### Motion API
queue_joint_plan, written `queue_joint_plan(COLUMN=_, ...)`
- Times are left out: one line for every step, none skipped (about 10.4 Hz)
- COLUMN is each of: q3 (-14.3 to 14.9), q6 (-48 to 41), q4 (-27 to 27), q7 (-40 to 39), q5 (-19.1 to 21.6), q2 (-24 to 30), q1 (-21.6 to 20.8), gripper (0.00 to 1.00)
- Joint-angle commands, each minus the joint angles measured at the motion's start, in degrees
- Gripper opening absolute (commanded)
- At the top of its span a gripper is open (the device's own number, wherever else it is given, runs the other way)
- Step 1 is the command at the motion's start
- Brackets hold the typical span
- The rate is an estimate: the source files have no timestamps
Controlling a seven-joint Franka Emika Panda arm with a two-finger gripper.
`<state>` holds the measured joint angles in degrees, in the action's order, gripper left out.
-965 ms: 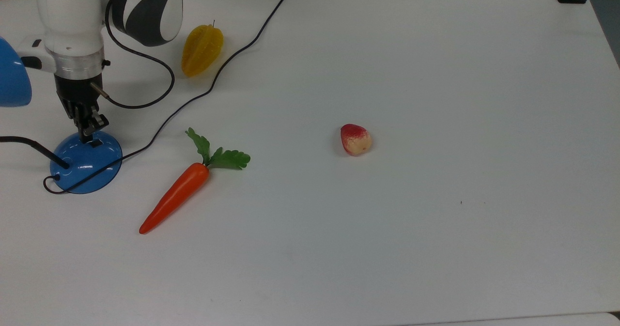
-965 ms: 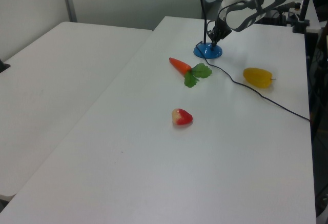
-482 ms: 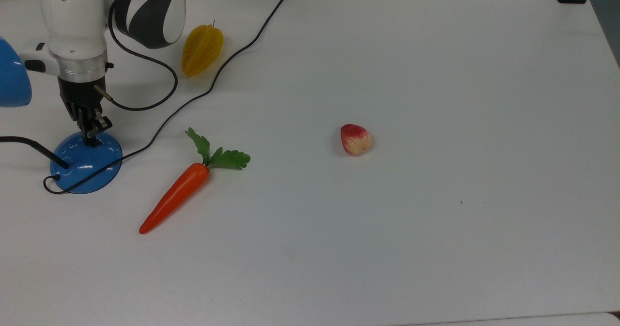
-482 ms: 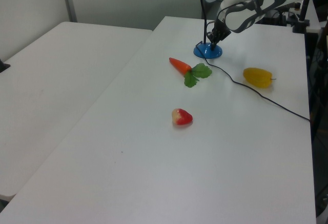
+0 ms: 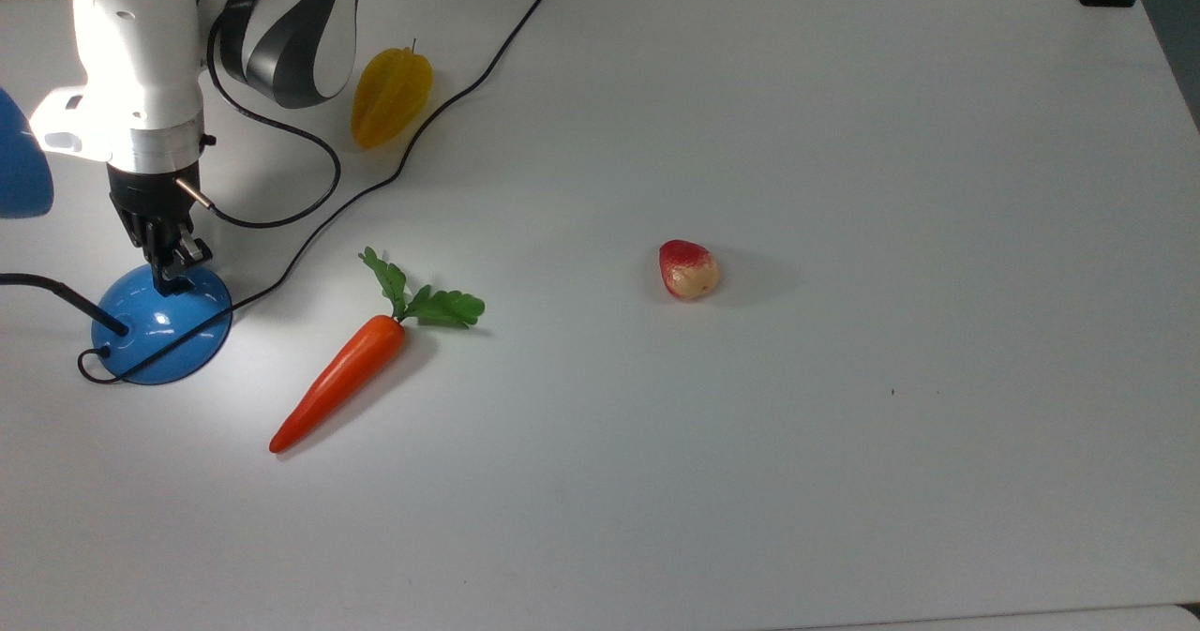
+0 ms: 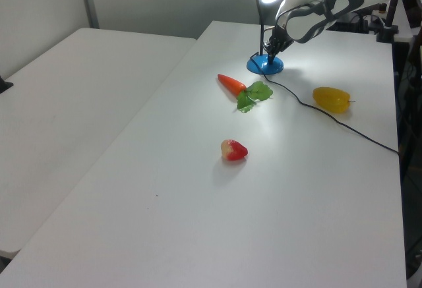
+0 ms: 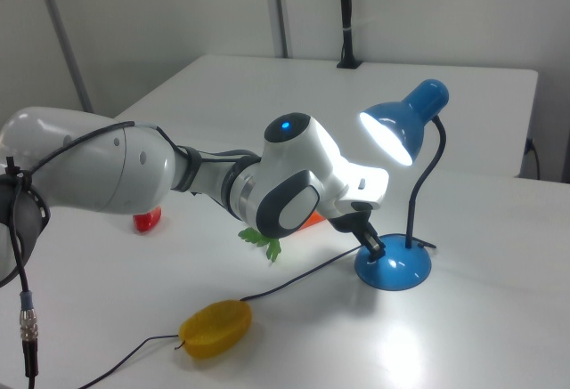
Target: Turn on desk lamp
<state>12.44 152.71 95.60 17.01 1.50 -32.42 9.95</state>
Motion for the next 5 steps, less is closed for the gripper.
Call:
queue_joint_plan(q3=0.5, q6=0.7, q4=-1.1, q7=0.0, q5=-1.0, q2=-0.9, q1=-0.3, gripper=0.00)
queue_joint_plan(q3=0.5, q6=0.4, q4=-0.3, q7=-0.1, q5=-1.0, q2=0.5, q1=-0.2, gripper=0.00)
queue_joint_plan(q3=0.5, q6=0.3, q4=1.8, q7=-0.1, q5=-1.0, q2=2.4, q1=-0.6, gripper=0.00)
queue_joint_plan(q3=0.5, q6=0.2, q4=5.0, q7=-0.2, q5=-1.0, q2=5.8, q1=-1.0, gripper=0.00)
queue_joint_plan(q3=0.4, q6=0.1, q4=9.6, q7=-0.6, q5=-1.0, q2=10.6, q1=-2.2, gripper=0.00)
